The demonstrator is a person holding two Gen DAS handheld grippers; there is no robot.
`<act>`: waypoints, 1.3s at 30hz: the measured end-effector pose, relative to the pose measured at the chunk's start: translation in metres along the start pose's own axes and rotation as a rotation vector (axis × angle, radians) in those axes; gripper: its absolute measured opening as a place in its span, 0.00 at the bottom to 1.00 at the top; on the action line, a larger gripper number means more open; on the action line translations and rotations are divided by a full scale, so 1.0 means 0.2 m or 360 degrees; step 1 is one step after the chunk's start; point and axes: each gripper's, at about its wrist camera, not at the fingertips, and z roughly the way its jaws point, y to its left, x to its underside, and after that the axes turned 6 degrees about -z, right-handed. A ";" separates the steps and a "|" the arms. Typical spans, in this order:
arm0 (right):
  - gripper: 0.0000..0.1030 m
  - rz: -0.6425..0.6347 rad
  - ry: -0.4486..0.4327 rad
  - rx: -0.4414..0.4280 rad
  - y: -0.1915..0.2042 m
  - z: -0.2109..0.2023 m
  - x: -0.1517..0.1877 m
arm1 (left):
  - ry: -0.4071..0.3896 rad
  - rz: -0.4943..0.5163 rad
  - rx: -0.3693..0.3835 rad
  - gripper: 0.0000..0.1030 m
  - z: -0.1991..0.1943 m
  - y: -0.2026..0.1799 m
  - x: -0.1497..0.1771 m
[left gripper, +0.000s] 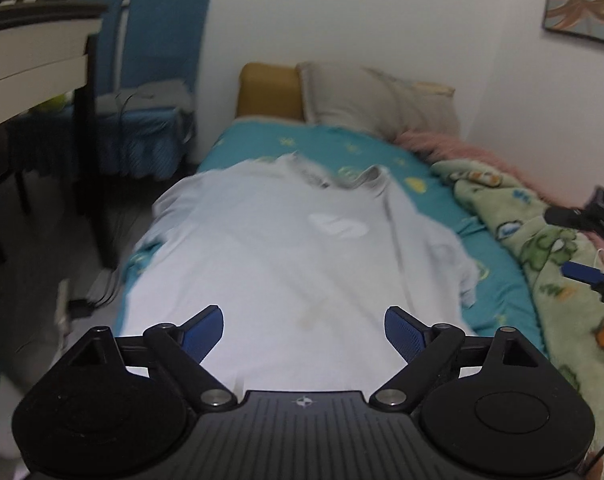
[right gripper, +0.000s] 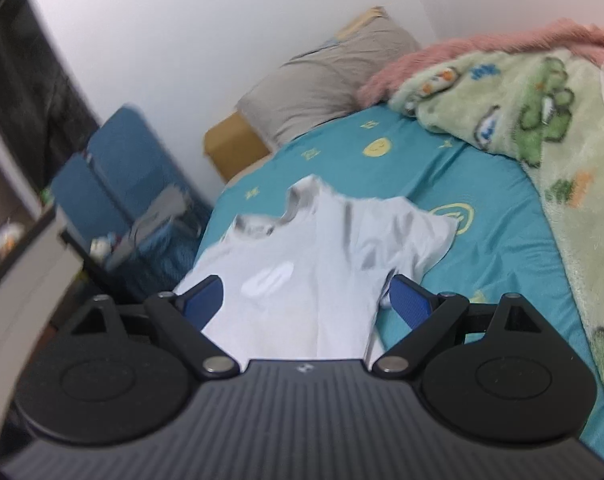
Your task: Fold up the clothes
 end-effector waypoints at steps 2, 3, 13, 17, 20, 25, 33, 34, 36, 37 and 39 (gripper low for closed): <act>0.89 0.0120 0.0017 0.0011 -0.11 0.09 -0.06 | -0.0027 -0.0028 0.0035 0.88 0.09 -0.01 0.09; 0.89 0.0159 0.0036 0.0026 -0.16 0.15 -0.07 | -0.0026 -0.0048 0.0050 0.88 0.14 0.00 0.12; 0.73 0.0491 0.0140 0.0282 -0.59 0.77 0.02 | 0.0093 -0.0152 0.0069 0.88 0.57 0.28 0.25; 0.70 0.0458 0.0080 0.0366 -0.63 0.93 0.04 | 0.0111 -0.0187 0.0095 0.88 0.60 0.32 0.27; 0.67 0.0345 0.0055 0.0433 -0.63 1.04 0.04 | 0.0104 -0.0200 0.0111 0.88 0.62 0.34 0.27; 0.17 0.0127 0.0024 0.0446 -0.53 1.17 0.00 | 0.0103 -0.0257 0.0114 0.88 0.64 0.37 0.28; 0.05 -0.0232 -0.0127 0.0618 -0.45 1.17 -0.31 | 0.0105 -0.0241 0.0086 0.88 0.67 0.36 0.28; 0.05 -0.0268 -0.0127 0.0659 -0.47 1.19 -0.35 | 0.0103 -0.0226 0.0086 0.88 0.68 0.36 0.29; 0.05 -0.0348 -0.0120 0.0734 -0.48 1.25 -0.44 | 0.0099 -0.0196 0.0088 0.88 0.68 0.34 0.29; 0.05 -0.0392 -0.0116 0.0764 -0.49 1.28 -0.48 | 0.0097 -0.0181 0.0089 0.88 0.69 0.33 0.30; 0.06 -0.0466 -0.0096 0.0796 -0.52 1.35 -0.52 | 0.0093 -0.0152 0.0090 0.88 0.69 0.32 0.30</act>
